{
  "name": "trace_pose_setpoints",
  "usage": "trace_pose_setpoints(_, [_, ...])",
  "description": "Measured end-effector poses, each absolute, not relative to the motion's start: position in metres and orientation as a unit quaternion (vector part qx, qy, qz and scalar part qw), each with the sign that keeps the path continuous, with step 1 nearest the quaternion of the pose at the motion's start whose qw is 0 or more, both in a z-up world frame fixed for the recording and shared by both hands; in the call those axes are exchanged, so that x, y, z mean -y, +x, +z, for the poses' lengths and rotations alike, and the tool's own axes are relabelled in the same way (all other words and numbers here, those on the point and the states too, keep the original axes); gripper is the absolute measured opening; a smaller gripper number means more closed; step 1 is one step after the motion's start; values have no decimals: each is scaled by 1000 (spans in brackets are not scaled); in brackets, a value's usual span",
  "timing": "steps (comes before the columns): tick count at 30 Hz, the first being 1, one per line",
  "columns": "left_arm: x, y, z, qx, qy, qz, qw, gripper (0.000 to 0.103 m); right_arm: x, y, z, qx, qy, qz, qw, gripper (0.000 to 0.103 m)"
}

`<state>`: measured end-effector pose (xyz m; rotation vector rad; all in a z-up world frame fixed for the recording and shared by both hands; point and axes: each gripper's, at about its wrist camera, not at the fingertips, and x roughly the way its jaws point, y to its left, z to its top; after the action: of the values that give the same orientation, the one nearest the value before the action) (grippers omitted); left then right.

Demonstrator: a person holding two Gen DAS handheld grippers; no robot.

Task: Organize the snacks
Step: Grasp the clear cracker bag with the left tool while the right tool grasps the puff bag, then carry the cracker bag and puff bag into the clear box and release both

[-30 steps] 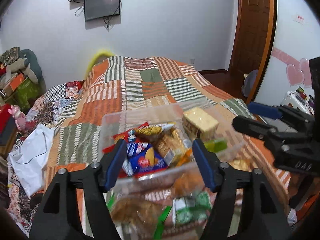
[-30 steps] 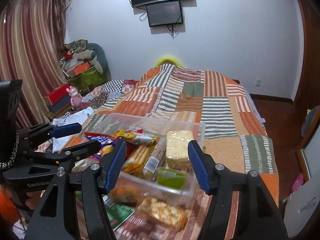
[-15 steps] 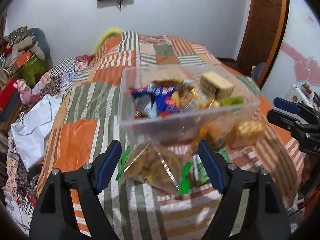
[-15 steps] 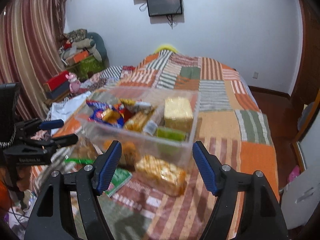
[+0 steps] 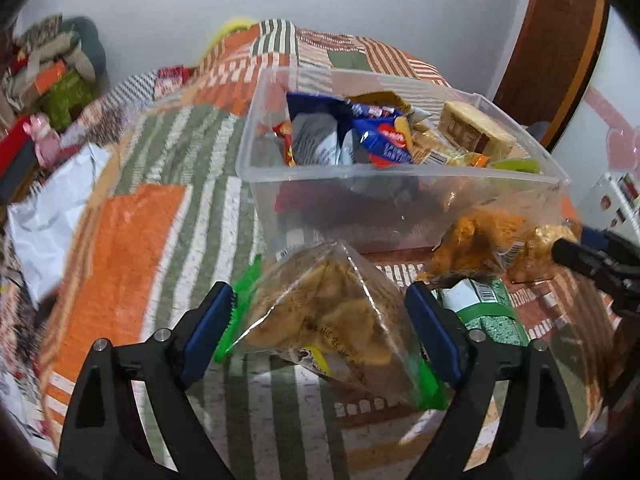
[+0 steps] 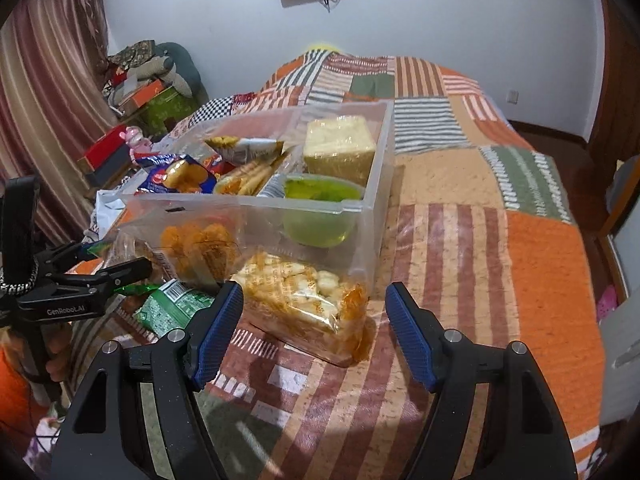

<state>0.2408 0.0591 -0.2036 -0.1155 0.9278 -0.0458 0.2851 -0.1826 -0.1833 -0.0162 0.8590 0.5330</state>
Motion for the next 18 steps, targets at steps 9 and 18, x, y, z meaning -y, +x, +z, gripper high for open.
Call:
trace_pose_setpoints(9, [-58, 252, -217, -459, -73, -30, 885, 94, 170, 285, -193, -433, -11, 264, 862, 78])
trace_pose_setpoints(18, [-59, 248, -218, -445, -71, -27, 892, 83, 174, 287, -197, -444, 16, 252, 860, 75])
